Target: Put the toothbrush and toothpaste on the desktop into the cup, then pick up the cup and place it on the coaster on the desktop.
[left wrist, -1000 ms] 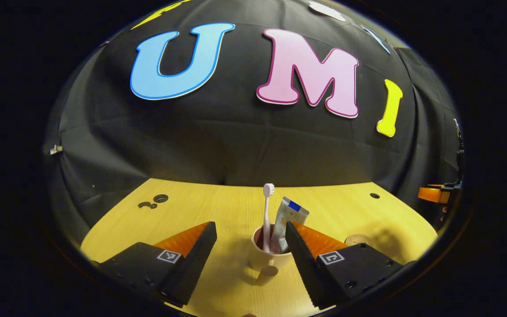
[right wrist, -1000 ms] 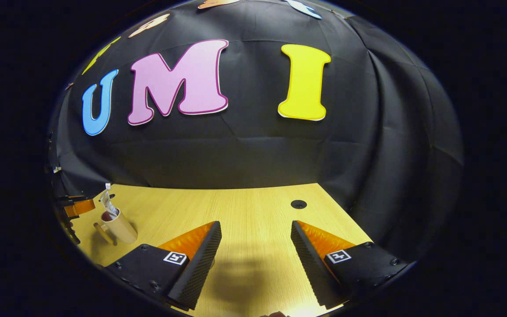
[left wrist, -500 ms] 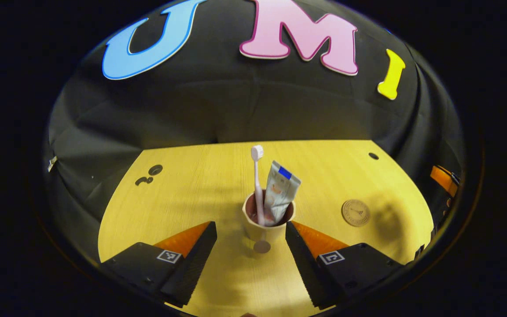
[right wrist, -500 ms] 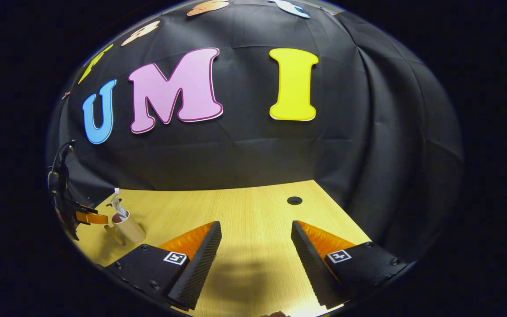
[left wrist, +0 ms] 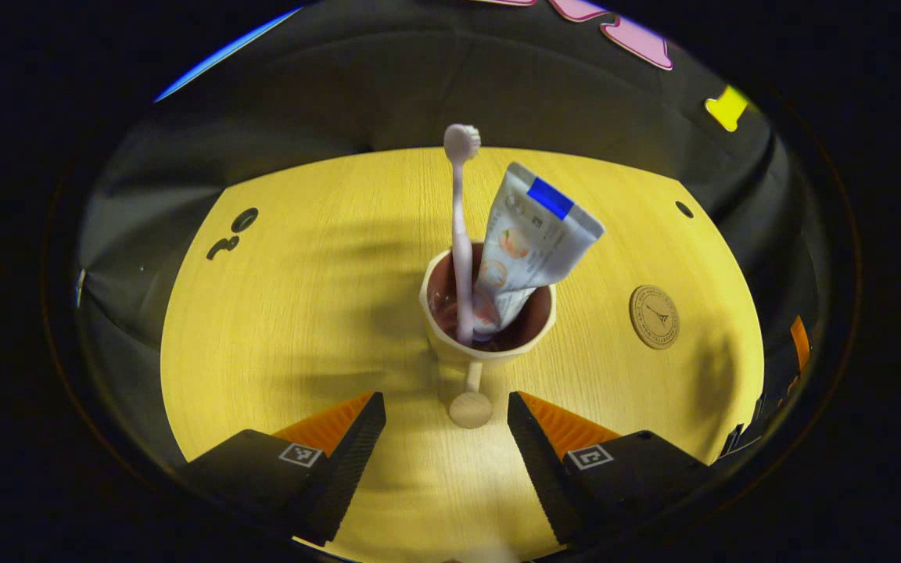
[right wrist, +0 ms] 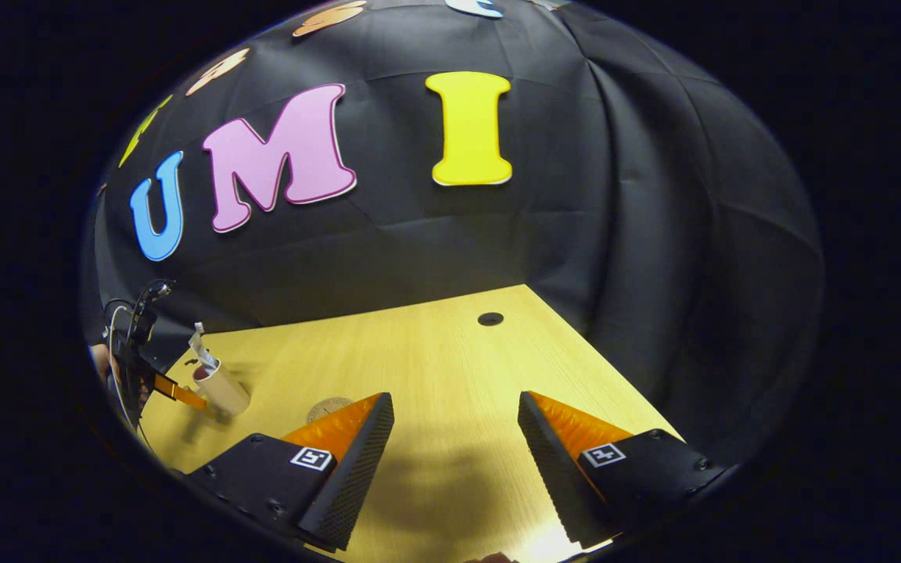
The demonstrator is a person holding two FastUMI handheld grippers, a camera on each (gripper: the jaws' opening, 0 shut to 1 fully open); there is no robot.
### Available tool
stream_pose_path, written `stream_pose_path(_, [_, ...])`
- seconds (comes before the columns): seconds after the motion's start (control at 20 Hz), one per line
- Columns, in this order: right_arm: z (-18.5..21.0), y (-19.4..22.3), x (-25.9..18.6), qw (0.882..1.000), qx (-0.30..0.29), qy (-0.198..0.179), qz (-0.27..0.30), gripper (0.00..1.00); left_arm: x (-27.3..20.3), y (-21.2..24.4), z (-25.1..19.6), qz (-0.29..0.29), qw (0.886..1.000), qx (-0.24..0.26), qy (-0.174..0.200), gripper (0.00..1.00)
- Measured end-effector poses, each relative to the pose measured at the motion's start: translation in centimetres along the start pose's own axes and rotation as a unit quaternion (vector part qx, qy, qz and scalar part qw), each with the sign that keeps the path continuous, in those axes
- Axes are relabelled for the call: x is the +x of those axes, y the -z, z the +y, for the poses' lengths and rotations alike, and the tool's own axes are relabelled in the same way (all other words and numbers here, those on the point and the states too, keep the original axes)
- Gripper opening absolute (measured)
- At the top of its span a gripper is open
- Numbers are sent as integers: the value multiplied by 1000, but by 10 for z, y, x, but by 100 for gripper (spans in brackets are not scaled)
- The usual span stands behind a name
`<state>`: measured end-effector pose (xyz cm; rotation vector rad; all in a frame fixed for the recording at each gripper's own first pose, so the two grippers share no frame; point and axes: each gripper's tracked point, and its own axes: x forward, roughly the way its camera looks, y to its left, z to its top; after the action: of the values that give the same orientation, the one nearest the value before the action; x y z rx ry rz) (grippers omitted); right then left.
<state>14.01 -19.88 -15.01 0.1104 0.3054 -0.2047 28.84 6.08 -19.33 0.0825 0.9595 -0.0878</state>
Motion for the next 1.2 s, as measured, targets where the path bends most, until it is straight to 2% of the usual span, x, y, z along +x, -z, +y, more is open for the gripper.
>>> stream_pose_path(0.2, [-24,4,-9,1000,0,23,-1,99,16,0,-3,47,999,19,-5,98])
stream_pose_path(0.45, [-45,6,-18,999,2,44,-3,98,31,-6,0,101,992,71,-17,95])
stream_pose_path(0.6, [-53,11,-22,999,4,53,1,99,37,-7,0,124,989,75,-22,94])
stream_pose_path(0.75, [-57,16,-26,998,9,56,4,99,39,-4,-2,138,987,75,-19,76])
stream_pose_path(0.85, [-60,18,-28,998,10,59,5,99,39,-5,-3,139,987,76,-19,73])
stream_pose_path(1.05, [-60,23,-32,998,12,56,10,99,40,-4,-3,145,985,84,-27,34])
stream_pose_path(1.2, [-62,28,-37,998,7,54,14,99,37,-3,-5,149,985,81,-18,33])
